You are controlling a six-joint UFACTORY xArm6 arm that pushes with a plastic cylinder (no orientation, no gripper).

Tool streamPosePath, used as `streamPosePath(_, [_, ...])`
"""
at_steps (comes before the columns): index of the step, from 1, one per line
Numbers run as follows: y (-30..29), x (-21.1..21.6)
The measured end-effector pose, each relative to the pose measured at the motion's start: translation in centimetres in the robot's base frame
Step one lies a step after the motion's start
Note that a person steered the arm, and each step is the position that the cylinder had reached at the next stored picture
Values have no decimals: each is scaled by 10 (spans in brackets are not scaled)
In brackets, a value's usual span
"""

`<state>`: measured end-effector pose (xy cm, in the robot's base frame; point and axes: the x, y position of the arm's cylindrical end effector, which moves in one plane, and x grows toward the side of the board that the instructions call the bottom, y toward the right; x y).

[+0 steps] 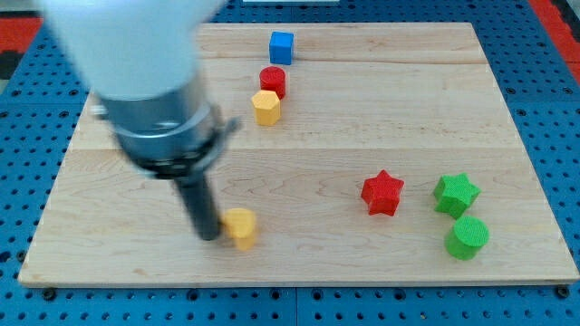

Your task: Place the arm left to the red circle

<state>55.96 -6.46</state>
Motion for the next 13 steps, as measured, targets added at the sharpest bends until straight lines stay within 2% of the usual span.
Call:
streamPosePath(1, [70,0])
streamPosePath(2, [99,10])
streamPosePath(3, [74,55])
streamPosePath(4, [109,21])
streamPosePath(5, [170,-20])
streamPosePath(6, [86,29])
streamPosePath(7, [-25,-10])
streamPosePath(8, [-38,-112])
streamPosePath(9, [-80,-158])
streamPosePath(10, [-46,-216])
streamPosePath(11, [34,-176])
streamPosePath(12, [69,-126])
streamPosePath(13, [137,-115])
